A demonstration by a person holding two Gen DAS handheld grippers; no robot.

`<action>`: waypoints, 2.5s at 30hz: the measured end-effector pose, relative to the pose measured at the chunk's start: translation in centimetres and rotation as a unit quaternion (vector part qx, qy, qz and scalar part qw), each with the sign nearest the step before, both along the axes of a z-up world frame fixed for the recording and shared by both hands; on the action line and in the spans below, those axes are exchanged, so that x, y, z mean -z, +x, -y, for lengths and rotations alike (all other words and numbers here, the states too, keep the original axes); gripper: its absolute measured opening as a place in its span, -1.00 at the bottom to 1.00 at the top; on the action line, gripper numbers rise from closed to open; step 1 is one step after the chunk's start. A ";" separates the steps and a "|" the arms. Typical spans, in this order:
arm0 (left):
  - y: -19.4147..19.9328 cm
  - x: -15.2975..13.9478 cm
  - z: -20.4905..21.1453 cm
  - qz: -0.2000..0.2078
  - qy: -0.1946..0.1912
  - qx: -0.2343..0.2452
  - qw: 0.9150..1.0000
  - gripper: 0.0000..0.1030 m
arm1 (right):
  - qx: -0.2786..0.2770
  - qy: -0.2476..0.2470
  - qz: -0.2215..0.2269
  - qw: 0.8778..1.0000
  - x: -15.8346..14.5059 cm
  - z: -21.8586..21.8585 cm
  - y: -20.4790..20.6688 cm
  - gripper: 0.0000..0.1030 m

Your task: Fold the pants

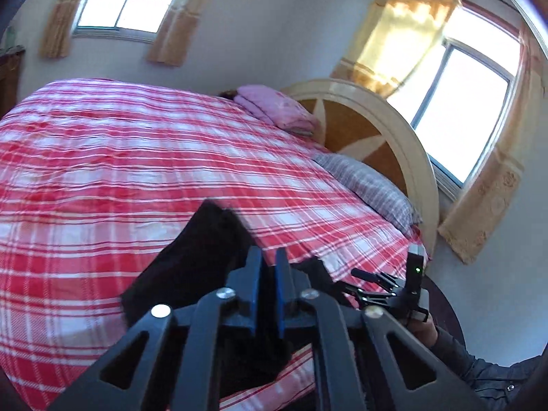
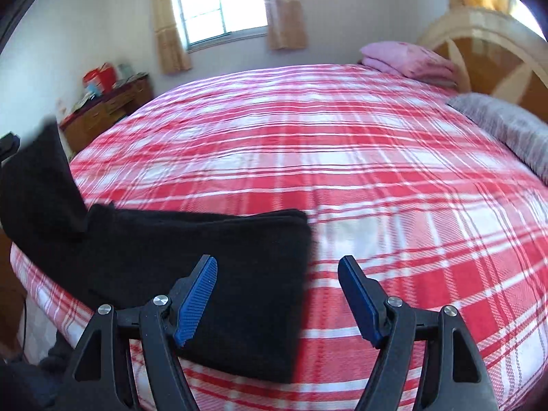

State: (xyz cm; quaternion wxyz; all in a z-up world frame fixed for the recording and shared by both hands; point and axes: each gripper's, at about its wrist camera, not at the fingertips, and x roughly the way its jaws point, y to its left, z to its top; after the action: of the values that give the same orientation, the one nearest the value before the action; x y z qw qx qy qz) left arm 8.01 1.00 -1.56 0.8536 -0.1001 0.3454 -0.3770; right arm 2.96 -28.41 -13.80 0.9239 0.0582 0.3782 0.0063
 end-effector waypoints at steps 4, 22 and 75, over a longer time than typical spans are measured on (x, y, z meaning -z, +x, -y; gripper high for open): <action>0.1 0.9 5.1 -0.009 0.034 0.045 0.998 -0.89 | 0.022 0.018 0.000 1.000 0.3 1.7 0.1 0.45; -0.1 8.6 -5.6 0.003 0.150 -0.119 0.981 -0.21 | -0.170 0.231 -0.106 0.952 3.4 -8.2 4.8 0.45; 1.8 13.3 3.1 0.002 0.199 -0.094 0.976 0.44 | -0.051 0.189 -0.100 0.975 3.8 3.6 2.7 -0.70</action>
State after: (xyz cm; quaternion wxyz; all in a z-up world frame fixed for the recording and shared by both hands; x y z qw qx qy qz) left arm 9.84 -2.11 -14.82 0.8887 0.0402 0.4008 -0.2192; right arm 5.69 -32.03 -17.61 0.8519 0.2126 0.4635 0.1190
